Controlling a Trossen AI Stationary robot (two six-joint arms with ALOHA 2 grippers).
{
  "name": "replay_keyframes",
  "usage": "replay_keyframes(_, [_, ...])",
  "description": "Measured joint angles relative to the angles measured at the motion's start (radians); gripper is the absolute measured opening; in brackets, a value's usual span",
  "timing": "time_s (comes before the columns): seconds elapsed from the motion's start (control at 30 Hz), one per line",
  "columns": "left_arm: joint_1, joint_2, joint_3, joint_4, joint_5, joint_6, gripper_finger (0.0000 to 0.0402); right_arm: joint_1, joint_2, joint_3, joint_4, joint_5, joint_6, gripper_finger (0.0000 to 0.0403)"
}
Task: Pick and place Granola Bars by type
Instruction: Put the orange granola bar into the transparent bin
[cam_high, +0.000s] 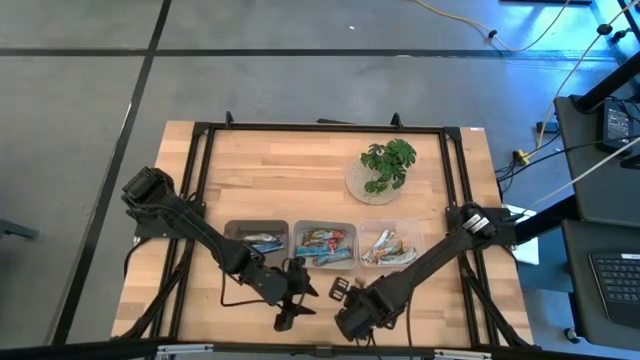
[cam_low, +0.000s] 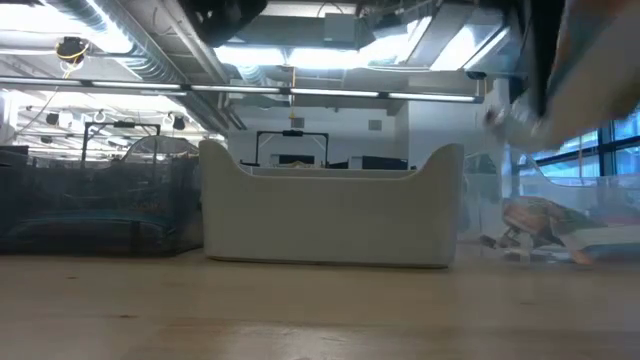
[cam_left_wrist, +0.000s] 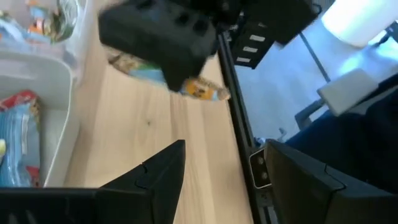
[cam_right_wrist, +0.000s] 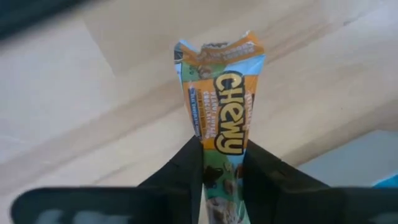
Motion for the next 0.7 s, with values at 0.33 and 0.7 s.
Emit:
replay_keyframes(0.33, [0.004,-0.004,0.0,0.0,0.004,0.242,0.0212,-0.049,-0.258,-0.048,-0.128,-0.023,0.394,0.0086])
replay_keyframes(0.7, [0.003,-0.026,-0.001,-0.005,-0.093,0.244,0.0212,-0.061,-0.652,-0.528,0.064,0.145,0.716,0.0086])
